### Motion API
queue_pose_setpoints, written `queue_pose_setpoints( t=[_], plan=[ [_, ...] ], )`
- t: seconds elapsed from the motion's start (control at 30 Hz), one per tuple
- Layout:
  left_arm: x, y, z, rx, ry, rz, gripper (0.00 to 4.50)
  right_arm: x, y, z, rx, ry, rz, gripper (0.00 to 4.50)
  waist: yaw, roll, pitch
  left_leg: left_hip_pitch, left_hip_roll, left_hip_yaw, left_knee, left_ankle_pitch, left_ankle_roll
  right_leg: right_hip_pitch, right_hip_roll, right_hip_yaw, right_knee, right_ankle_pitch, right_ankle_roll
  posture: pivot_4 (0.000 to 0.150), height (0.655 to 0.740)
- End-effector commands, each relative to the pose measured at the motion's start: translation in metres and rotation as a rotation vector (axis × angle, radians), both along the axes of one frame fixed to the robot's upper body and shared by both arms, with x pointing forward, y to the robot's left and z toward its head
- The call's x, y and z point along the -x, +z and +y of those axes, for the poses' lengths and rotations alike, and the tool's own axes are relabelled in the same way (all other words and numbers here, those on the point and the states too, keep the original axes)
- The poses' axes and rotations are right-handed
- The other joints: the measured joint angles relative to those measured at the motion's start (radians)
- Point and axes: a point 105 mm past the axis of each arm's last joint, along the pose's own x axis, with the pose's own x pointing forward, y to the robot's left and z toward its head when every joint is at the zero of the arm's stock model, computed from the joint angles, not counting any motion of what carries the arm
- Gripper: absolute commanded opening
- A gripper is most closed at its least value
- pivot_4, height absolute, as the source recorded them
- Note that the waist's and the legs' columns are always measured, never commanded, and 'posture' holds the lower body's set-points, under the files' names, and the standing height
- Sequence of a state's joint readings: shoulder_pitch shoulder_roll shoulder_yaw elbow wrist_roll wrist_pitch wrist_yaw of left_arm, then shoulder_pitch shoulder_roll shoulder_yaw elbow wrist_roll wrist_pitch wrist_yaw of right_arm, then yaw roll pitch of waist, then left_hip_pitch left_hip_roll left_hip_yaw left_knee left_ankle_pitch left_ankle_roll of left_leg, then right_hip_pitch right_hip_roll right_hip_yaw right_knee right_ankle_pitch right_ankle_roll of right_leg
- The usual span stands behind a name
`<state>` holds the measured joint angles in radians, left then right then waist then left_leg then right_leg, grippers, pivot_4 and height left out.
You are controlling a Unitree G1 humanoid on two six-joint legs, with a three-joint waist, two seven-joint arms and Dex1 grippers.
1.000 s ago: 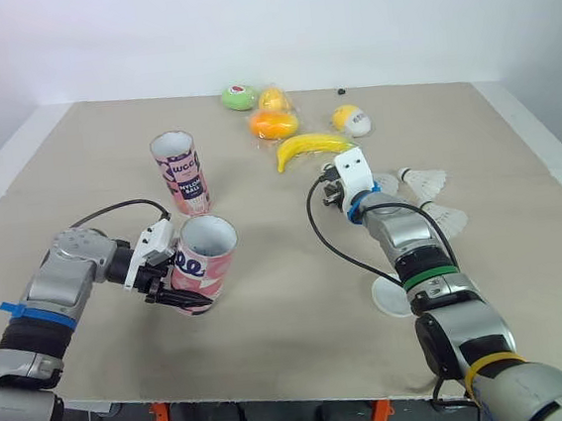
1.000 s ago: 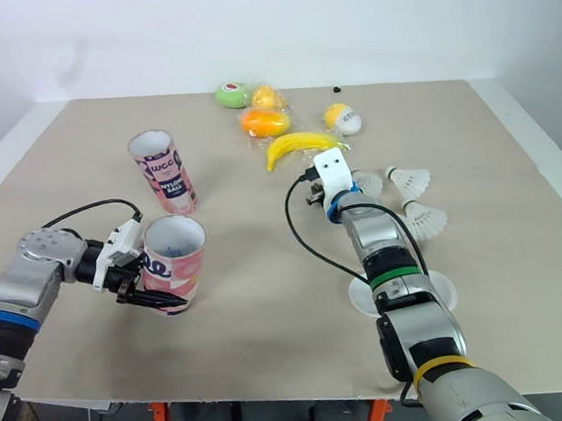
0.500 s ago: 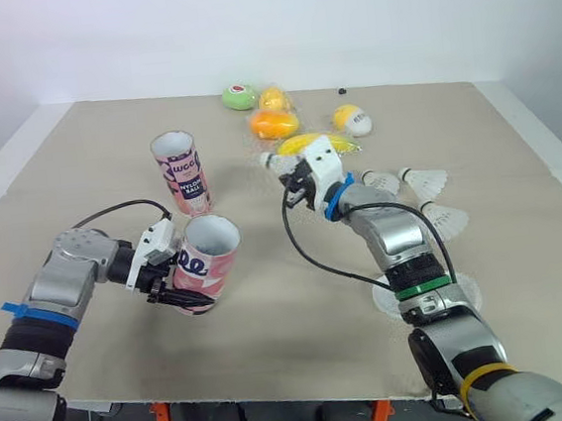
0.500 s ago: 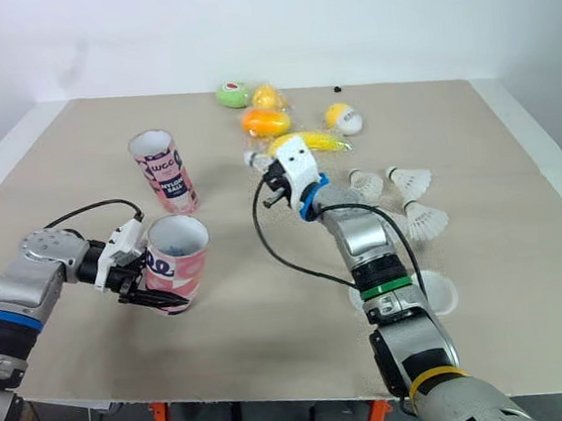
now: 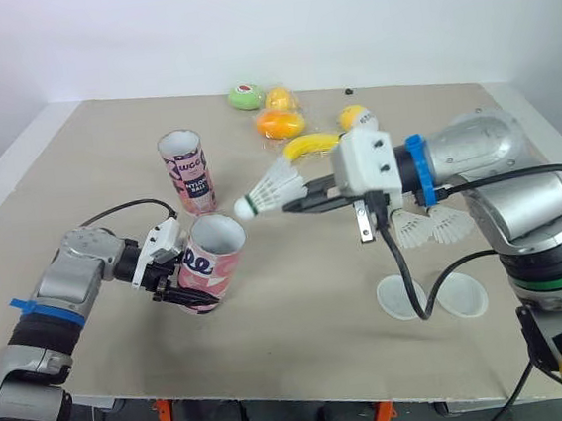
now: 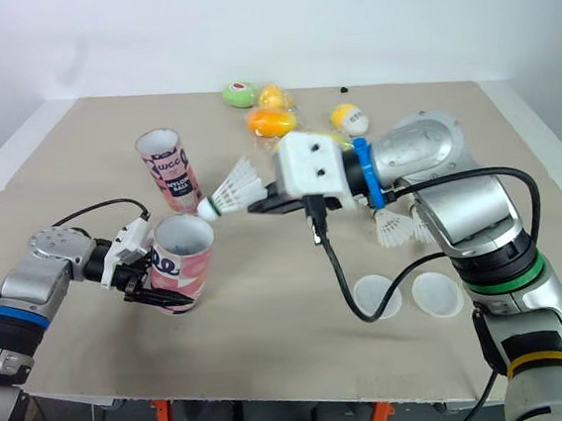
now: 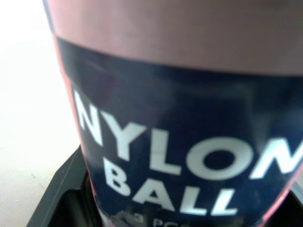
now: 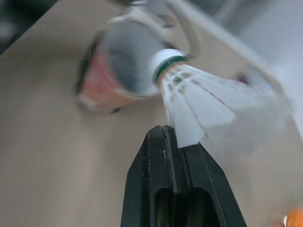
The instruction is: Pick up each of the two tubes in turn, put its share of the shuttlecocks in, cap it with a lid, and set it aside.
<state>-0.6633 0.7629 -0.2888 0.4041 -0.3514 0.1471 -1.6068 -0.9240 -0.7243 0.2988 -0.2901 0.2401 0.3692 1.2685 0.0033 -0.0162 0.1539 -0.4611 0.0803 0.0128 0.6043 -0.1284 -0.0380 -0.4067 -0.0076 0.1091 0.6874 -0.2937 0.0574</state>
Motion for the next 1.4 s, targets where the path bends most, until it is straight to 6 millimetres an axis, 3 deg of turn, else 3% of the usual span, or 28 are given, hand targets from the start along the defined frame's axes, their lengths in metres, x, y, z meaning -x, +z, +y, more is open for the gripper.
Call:
queue_pose_setpoints(
  t=[0.03,0.3,0.47,0.57,0.63,0.67,0.8,0.9,0.97,1.1,1.27,1.4],
  plan=[
    [0.006,-0.016,-0.007,-0.041,-0.044,0.057,3.08,-0.003,0.000,0.009,0.059,0.033,-0.071,0.04,0.001,0.000,0.000,0.000,0.000,0.000,0.000,0.000,0.000,0.000,0.000,0.000,0.000,0.000,0.000,0.150,0.7179],
    [0.002,-0.014,-0.009,-0.052,-0.060,0.052,3.08,-0.012,0.003,0.031,0.088,0.068,-0.093,0.04,0.005,0.000,0.000,-0.001,0.000,0.001,0.001,0.000,0.000,0.000,0.000,0.000,0.000,0.001,0.001,0.150,0.7179],
    [0.001,-0.014,-0.013,-0.053,-0.072,0.051,3.08,-0.006,0.013,0.035,0.066,0.090,-0.038,1.80,0.005,0.000,0.000,-0.001,0.000,0.000,0.001,0.000,0.000,0.001,0.000,0.000,0.001,0.002,0.001,0.150,0.7179],
    [0.001,-0.014,-0.013,-0.053,-0.075,0.050,3.08,0.002,0.021,0.031,0.020,0.107,0.002,3.22,0.006,0.000,0.000,-0.001,0.000,0.000,0.002,0.000,0.000,0.001,0.000,0.000,0.000,0.002,0.000,0.150,0.7179],
    [0.001,-0.014,-0.013,-0.055,-0.078,0.050,3.08,0.003,0.030,0.024,-0.048,0.082,0.049,4.10,0.006,0.000,0.000,-0.001,0.000,0.000,0.002,0.000,0.000,0.001,0.000,0.000,0.000,0.002,0.000,0.150,0.7179],
    [0.001,-0.014,-0.013,-0.057,-0.079,0.050,3.08,0.001,0.036,0.014,-0.121,0.044,0.063,4.33,0.007,0.000,0.000,-0.001,0.000,0.000,0.002,0.000,0.000,0.002,0.000,0.000,0.001,0.002,0.000,0.150,0.7179],
    [0.001,-0.014,-0.012,-0.068,-0.083,0.049,3.08,-0.003,0.041,-0.022,-0.325,-0.119,0.114,4.33,0.010,-0.002,-0.001,-0.001,0.000,-0.001,0.004,0.000,0.000,0.003,-0.001,-0.001,0.000,0.003,-0.001,0.150,0.7179],
    [-0.002,-0.009,-0.008,-0.089,-0.081,0.038,3.08,0.007,0.013,-0.069,-0.562,-0.353,0.174,4.33,0.015,-0.006,-0.003,-0.001,0.000,-0.001,0.004,0.000,0.000,0.004,-0.001,-0.001,0.000,0.003,0.000,0.150,0.7179],
    [-0.003,-0.007,-0.006,-0.095,-0.081,0.034,3.08,0.013,-0.004,-0.089,-0.652,-0.484,0.208,4.33,0.015,-0.006,-0.003,-0.001,0.000,-0.005,0.001,0.000,0.000,0.008,-0.001,-0.008,-0.001,0.000,0.001,0.150,0.7179],
    [-0.003,-0.005,-0.009,-0.107,-0.109,0.028,3.08,0.029,-0.035,-0.122,-0.722,-0.730,0.207,4.33,-0.004,0.010,-0.002,0.001,0.000,-0.001,0.001,0.000,-0.001,0.006,-0.001,-0.003,0.002,0.001,0.002,0.150,0.7179],
    [-0.006,-0.002,-0.016,-0.106,-0.136,0.021,3.08,0.034,-0.062,-0.145,-0.710,-0.904,0.262,4.33,0.000,0.005,-0.004,0.001,0.000,-0.005,0.001,0.003,0.000,0.009,0.000,-0.005,0.001,-0.003,0.003,0.150,0.7179],
    [-0.007,-0.003,-0.017,-0.106,-0.143,0.021,3.08,0.019,-0.096,-0.162,-0.684,-1.061,0.328,4.33,-0.001,0.004,-0.004,0.001,0.000,-0.003,0.004,0.003,0.000,0.009,0.000,-0.003,0.000,-0.001,0.003,0.150,0.7179]
  ],
)
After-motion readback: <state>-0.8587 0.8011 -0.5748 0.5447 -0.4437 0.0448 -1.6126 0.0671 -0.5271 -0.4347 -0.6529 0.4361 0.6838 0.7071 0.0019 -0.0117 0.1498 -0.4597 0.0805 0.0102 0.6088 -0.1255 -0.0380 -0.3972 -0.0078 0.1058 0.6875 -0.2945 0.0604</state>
